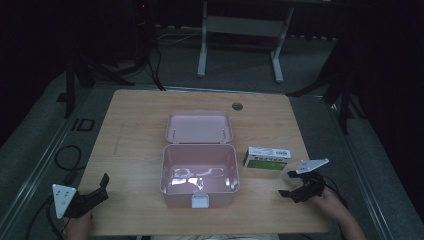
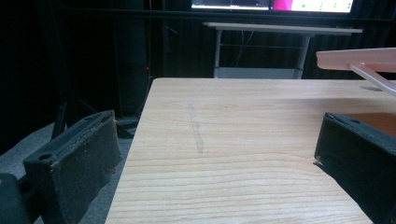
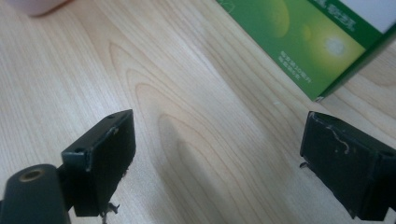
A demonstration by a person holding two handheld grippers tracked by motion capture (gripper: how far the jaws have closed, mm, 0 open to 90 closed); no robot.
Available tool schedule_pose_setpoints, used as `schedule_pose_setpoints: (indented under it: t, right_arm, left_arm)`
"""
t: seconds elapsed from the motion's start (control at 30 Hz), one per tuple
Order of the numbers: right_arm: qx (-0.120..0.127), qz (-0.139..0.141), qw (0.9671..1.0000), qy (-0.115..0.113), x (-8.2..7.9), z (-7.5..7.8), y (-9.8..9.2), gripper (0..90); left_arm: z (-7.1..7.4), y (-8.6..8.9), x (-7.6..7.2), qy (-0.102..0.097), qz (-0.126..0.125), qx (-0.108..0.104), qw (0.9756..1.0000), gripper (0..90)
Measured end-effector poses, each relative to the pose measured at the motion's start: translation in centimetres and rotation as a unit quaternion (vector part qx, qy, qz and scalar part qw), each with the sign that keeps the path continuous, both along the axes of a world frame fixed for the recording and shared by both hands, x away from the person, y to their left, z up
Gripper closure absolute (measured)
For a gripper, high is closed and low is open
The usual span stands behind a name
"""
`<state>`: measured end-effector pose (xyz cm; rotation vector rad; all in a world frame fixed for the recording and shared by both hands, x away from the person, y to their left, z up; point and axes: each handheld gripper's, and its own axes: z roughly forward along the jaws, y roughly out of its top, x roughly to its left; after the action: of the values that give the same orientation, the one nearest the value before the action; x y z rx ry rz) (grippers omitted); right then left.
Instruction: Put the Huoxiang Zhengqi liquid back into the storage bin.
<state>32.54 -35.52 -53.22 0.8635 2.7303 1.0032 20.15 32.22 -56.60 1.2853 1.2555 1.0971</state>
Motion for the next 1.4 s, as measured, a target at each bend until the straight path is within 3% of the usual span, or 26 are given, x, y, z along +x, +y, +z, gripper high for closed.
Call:
schedule_pose_setpoints:
  t: [0.2, 0.43, 0.57, 0.73, 0.83, 1.03, 1.07, 1.1, 1.23, 1.27, 1.37, 1.4]
  right_arm:
    - [-0.052, 0.036, 0.9980, 0.005, 0.4, 0.7, 0.7, 10.2]
    - [-0.116, 0.092, 0.9884, 0.031, 0.6, 1.5, 1.7, 10.2]
    - [-0.148, 0.120, 0.9804, 0.049, 0.7, 2.1, 2.5, 10.1]
    - [-0.195, 0.153, 0.9678, 0.044, 0.6, 2.9, 3.5, 10.1]
    - [-0.208, 0.153, 0.9650, 0.046, 0.9, 3.5, 4.1, 10.2]
    - [-0.237, 0.177, 0.9531, 0.064, 1.1, 4.3, 5.5, 11.9]
    - [-0.237, 0.177, 0.9531, 0.064, 1.1, 4.3, 5.5, 11.9]
    - [-0.248, 0.186, 0.9481, 0.070, 1.2, 4.4, 6.0, 12.8]
    - [-0.251, 0.194, 0.9448, 0.080, 1.2, 4.5, 6.7, 12.6]
    - [-0.260, 0.204, 0.9407, 0.078, 1.1, 4.6, 7.3, 12.7]
    - [-0.269, 0.223, 0.9335, 0.081, 1.1, 4.9, 8.0, 12.7]
    - [-0.269, 0.223, 0.9335, 0.081, 1.1, 4.9, 8.0, 12.7]
  left_arm:
    - [0.0, 0.0, 0.0, 0.000, 0.000, 0.000, 1.0000, 0.2]
    - [0.0, 0.0, 0.0, 0.002, -0.002, -0.001, 1.0000, 0.2]
    - [0.0, 0.0, 0.0, 0.001, -0.001, -0.002, 1.0000, 0.2]
    - [0.0, 0.0, 0.0, 0.002, -0.001, -0.001, 1.0000, 0.2]
    - [0.0, 0.0, 0.0, 0.002, -0.001, -0.001, 1.0000, 0.2]
    - [0.0, 0.0, 0.0, 0.002, -0.002, 0.000, 1.0000, 0.2]
    - [0.0, 0.0, 0.0, 0.002, -0.002, 0.000, 1.0000, 0.2]
    - [0.0, 0.0, 0.0, 0.002, -0.002, 0.001, 1.0000, 0.2]
    - [0.0, 0.0, 0.0, 0.002, -0.002, -0.001, 1.0000, 0.2]
    - [0.0, 0.0, 0.0, 0.002, -0.002, 0.000, 1.0000, 0.2]
    - [0.0, 0.0, 0.0, 0.002, -0.002, 0.000, 1.0000, 0.2]
    - [0.0, 0.0, 0.0, 0.002, -0.002, 0.000, 1.0000, 0.2]
